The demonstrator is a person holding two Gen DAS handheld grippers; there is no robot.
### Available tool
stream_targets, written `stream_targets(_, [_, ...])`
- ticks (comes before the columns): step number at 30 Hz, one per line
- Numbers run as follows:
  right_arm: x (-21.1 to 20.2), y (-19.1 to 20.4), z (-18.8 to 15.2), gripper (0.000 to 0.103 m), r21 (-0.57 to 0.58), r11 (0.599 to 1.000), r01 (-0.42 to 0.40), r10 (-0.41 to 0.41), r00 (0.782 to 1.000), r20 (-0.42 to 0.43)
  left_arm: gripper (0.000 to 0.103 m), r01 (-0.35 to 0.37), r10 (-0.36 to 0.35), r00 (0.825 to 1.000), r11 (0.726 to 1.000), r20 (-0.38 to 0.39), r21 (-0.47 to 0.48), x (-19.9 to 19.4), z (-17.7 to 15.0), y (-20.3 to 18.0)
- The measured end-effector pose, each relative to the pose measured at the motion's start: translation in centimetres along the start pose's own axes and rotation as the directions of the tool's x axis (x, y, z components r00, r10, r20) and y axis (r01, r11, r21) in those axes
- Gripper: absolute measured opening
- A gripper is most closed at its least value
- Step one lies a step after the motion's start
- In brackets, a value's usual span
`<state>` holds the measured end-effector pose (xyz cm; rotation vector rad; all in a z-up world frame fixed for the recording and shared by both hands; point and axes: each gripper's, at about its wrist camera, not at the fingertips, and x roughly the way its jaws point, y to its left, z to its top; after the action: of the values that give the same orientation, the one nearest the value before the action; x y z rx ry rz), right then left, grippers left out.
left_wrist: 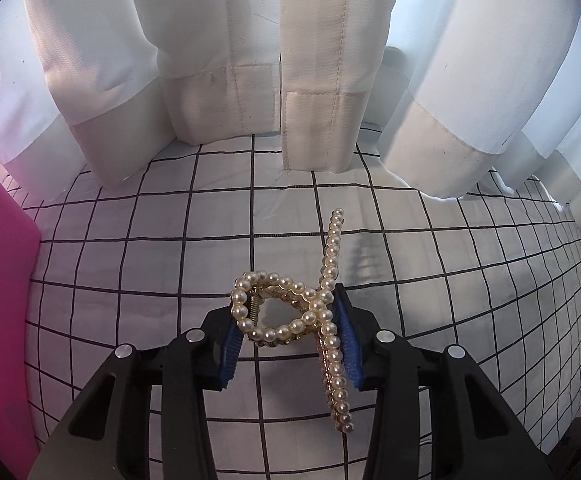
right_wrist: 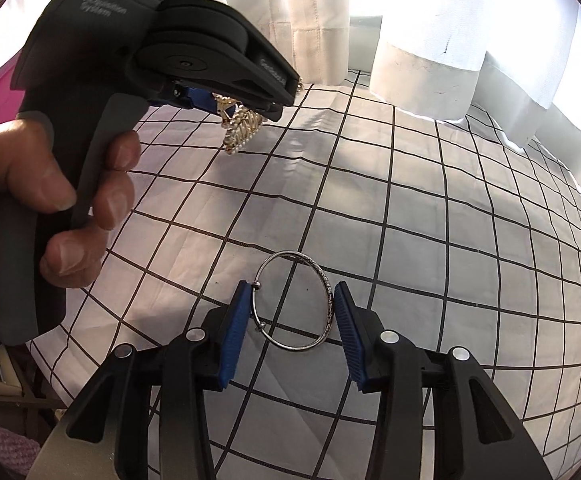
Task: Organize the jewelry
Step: 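Lift the hair claw and bangle and carry them over the pink tub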
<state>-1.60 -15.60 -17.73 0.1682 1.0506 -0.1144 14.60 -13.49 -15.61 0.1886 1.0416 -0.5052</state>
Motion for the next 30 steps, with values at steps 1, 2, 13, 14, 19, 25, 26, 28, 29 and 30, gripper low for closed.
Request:
stream_targets(1, [0.0,-0.2,0.0,0.042,0.003,1.0,-0.002,0.002,1.0,0.001,0.04,0.0,0.0,1.0,1.0,0.006,-0.008,-0.9,-0.4,-0.2])
stream_targets(2, [0.0,-0.4,0.1,0.042,0.008,1.0,-0.007,0.007,1.0,0.003,0.04,0.001,-0.001,1.0,1.0,0.012,-0.014,-1.5,-0.7,0.0])
stream_targets(13, [-1.1,-2.6,1.1,0.042,0.045,0.998,-0.034,0.033,0.999,0.033,0.04,-0.005,0.009,0.997,0.999,0.071,-0.051,-6.1,-0.7,2.6])
stream_targets(14, [-1.2,-2.7,1.4,0.042,0.042,0.999,-0.034,0.032,0.999,0.038,0.04,-0.008,0.012,0.997,0.999,0.077,-0.052,-6.6,-0.8,2.7])
stream_targets(19, [-3.3,-1.5,2.7,0.042,0.009,0.999,-0.035,0.034,0.996,0.076,0.04,-0.016,0.024,0.992,0.998,0.122,-0.066,-8.9,-0.2,2.6])
stream_targets(25, [-5.7,-0.1,5.3,0.042,-0.046,0.998,-0.052,0.058,0.989,0.137,0.04,-0.017,0.036,0.981,0.995,0.192,-0.097,-13.0,1.1,3.8])
stream_targets(26, [-6.1,0.2,5.8,0.042,-0.057,0.997,-0.054,0.062,0.987,0.148,0.04,-0.017,0.038,0.978,0.995,0.206,-0.103,-13.8,1.4,4.1])
stream_targets(28, [-7.0,0.9,6.8,0.042,-0.083,0.995,-0.06,0.073,0.983,0.171,0.04,-0.026,0.053,0.971,0.993,0.234,-0.116,-15.4,1.9,4.8])
stream_targets(29, [-7.5,1.4,7.4,0.042,-0.098,0.993,-0.061,0.079,0.98,0.184,0.04,-0.031,0.061,0.967,0.992,0.247,-0.123,-16.3,2.1,5.2])
stream_targets(30, [-7.9,1.8,8.0,0.042,-0.113,0.991,-0.065,0.086,0.977,0.195,0.04,-0.038,0.072,0.963,0.99,0.26,-0.133,-17.1,2.4,5.6])
